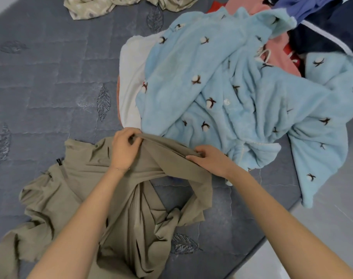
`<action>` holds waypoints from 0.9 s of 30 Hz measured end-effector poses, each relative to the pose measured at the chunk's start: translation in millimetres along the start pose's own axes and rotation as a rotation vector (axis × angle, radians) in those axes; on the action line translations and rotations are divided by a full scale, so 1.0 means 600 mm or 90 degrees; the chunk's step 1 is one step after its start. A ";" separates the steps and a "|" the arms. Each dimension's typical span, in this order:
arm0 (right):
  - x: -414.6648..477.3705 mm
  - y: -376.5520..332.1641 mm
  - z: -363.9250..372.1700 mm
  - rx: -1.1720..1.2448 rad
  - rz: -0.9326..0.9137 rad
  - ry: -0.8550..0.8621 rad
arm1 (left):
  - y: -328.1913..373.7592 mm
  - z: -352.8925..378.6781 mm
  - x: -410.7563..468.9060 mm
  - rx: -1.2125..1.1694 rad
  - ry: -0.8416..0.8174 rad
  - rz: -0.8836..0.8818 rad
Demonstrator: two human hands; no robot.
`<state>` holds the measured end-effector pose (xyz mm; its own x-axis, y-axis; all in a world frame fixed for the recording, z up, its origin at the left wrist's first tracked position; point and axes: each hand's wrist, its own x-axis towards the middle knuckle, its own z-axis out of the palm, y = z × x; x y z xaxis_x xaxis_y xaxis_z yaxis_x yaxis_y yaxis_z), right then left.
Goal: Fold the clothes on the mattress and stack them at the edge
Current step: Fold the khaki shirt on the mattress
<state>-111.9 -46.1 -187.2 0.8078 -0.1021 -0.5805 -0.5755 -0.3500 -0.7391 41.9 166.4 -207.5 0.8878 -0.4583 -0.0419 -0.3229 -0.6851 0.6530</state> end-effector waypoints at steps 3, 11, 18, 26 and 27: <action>-0.003 0.005 0.001 0.053 -0.018 0.025 | 0.023 0.000 0.000 -0.084 0.048 -0.064; 0.006 -0.001 0.005 0.137 -0.057 0.197 | 0.077 0.018 -0.013 0.116 -0.051 0.068; -0.001 -0.032 -0.014 0.254 -0.049 0.070 | 0.150 0.026 0.002 -0.013 -0.235 0.148; -0.043 -0.003 -0.089 0.151 0.004 -0.036 | 0.166 0.029 0.031 -0.130 -0.009 0.016; -0.047 -0.002 -0.100 0.179 -0.003 -0.022 | 0.169 0.031 0.036 -0.131 0.024 -0.003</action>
<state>-126.4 -98.7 -149.1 0.8088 -0.0677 -0.5842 -0.5881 -0.0784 -0.8050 22.1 76.6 -156.2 0.9020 -0.4312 -0.0201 -0.2479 -0.5556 0.7936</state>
